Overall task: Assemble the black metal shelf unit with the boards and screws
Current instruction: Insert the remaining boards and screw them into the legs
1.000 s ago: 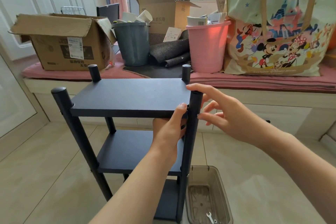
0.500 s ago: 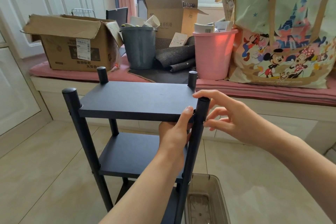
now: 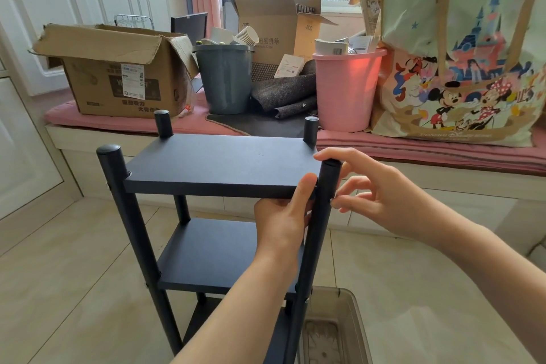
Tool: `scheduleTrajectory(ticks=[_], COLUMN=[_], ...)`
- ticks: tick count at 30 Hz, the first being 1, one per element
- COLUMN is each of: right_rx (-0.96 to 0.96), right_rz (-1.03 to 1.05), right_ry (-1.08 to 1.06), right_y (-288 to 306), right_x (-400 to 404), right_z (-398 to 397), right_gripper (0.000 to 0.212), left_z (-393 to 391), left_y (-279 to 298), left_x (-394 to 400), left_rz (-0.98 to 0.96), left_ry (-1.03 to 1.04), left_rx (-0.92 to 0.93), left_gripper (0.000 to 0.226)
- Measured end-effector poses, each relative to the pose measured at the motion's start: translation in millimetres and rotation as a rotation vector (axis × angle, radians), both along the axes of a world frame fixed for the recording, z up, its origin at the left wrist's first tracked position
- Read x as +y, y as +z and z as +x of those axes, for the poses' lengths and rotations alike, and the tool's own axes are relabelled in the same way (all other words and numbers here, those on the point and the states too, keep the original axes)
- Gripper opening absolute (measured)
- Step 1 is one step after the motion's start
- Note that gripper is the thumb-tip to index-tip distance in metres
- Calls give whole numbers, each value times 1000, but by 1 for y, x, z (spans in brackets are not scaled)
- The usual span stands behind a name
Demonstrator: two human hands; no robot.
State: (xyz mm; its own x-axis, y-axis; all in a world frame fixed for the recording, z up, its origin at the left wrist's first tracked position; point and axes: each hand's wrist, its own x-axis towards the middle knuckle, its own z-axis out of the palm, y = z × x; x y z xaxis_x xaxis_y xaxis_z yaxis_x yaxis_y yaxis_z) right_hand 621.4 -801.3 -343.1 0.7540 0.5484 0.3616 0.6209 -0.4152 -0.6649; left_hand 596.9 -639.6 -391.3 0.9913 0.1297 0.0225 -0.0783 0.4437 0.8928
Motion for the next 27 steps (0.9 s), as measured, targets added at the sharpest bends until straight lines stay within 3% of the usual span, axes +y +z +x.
scheduleTrajectory(ticks=[27], right_rx=[-43], right_rz=[8], right_ry=[-30], right_y=[-3], right_x=[1], right_z=[2], right_gripper=[67], left_z=[8], left_y=[-3], left_x=[0], left_rz=[-1], left_ry=[-8], left_rx=[-3], left_gripper=[46])
